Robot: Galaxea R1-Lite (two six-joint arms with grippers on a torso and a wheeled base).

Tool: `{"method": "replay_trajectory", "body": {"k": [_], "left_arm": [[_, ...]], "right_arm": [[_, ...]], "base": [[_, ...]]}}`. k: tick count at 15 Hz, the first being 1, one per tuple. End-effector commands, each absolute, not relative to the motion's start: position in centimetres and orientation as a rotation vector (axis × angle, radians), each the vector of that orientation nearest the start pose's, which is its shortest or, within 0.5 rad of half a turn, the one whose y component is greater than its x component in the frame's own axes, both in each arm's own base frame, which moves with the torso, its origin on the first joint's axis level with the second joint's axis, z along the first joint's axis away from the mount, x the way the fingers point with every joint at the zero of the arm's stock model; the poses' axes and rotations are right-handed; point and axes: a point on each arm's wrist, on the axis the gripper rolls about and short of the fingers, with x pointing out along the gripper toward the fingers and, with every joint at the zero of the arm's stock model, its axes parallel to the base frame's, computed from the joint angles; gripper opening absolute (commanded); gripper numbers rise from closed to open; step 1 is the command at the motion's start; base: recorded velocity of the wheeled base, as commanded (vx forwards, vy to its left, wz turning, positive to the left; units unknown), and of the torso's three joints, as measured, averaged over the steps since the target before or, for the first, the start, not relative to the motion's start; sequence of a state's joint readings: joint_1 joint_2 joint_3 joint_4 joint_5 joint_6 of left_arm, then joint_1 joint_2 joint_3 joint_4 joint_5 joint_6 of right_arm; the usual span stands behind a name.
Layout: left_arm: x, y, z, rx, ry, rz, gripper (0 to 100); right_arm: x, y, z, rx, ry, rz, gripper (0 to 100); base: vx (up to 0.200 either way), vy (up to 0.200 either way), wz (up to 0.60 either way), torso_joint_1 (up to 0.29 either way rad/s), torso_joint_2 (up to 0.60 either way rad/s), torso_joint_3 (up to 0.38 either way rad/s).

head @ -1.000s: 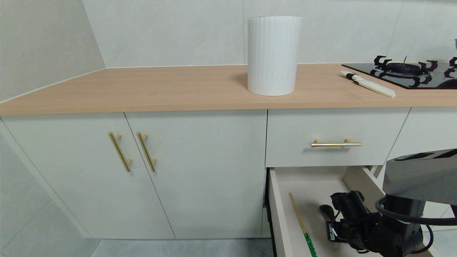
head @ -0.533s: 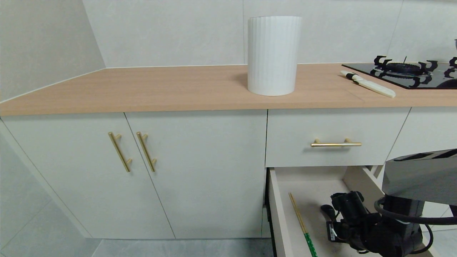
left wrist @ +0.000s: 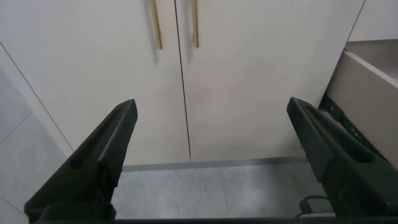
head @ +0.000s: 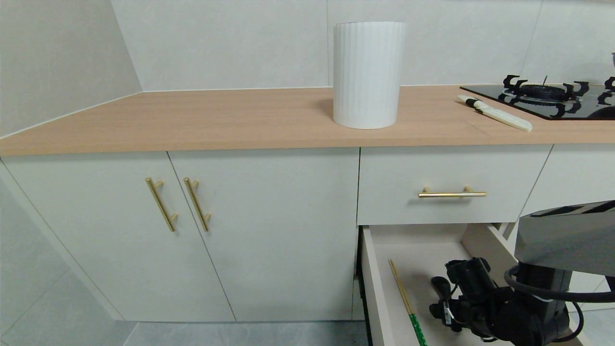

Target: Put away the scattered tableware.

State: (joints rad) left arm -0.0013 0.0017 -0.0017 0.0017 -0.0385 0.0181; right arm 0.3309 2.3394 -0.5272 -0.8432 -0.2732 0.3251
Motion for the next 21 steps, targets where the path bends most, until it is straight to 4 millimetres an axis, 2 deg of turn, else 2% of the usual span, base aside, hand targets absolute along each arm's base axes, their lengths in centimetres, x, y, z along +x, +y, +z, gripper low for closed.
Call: {"method": "replay_trajectory", "body": {"k": [1,4,6,9,11,12,14,16,21], "left_arm": [[-2.3,-0.1,7.6,0.018,0.001,-0.038,100],[-2.3,-0.1,7.6,0.018,0.001,-0.038,100],[-2.3,-0.1,7.6,0.018,0.001,-0.038,100],[-2.3,-0.1,7.6,0.018,0.001,-0.040,100],[-2.3,-0.1,7.6,0.018,0.001,-0.040,100],[-2.3,-0.1,7.6,0.018,0.001,-0.038,100],[-2.3,-0.1,7.6,0.018,0.001,-0.040,100],[-2.3,-0.1,7.6,0.018,0.001,-0.040,100],[-2.3,-0.1,7.6,0.020,0.003,-0.040,100]], "right_arm": [[28.2,9.1,-4.2,0.008,0.885,-0.084,100],[27.5,8.8,-1.1,0.028,0.813,-0.067,100],[26.4,8.4,2.0,0.024,0.764,-0.054,100],[23.9,7.6,8.0,0.031,0.723,-0.052,100],[21.5,7.0,12.6,0.035,0.736,-0.038,100],[20.4,6.6,13.9,0.036,0.761,-0.041,100],[18.7,6.2,16.0,0.057,0.798,0.025,100],[17.4,6.0,17.0,0.078,0.815,0.092,100],[15.5,6.4,18.3,0.061,0.769,0.155,100]], "base": [[0.000,0.000,0.00,0.000,0.00,0.000],[0.000,0.000,0.00,0.000,0.00,0.000],[0.000,0.000,0.00,0.000,0.00,0.000],[0.000,0.000,0.00,0.000,0.00,0.000],[0.000,0.000,0.00,0.000,0.00,0.000],[0.000,0.000,0.00,0.000,0.00,0.000],[0.000,0.000,0.00,0.000,0.00,0.000],[0.000,0.000,0.00,0.000,0.00,0.000],[0.000,0.000,0.00,0.000,0.00,0.000]]}}
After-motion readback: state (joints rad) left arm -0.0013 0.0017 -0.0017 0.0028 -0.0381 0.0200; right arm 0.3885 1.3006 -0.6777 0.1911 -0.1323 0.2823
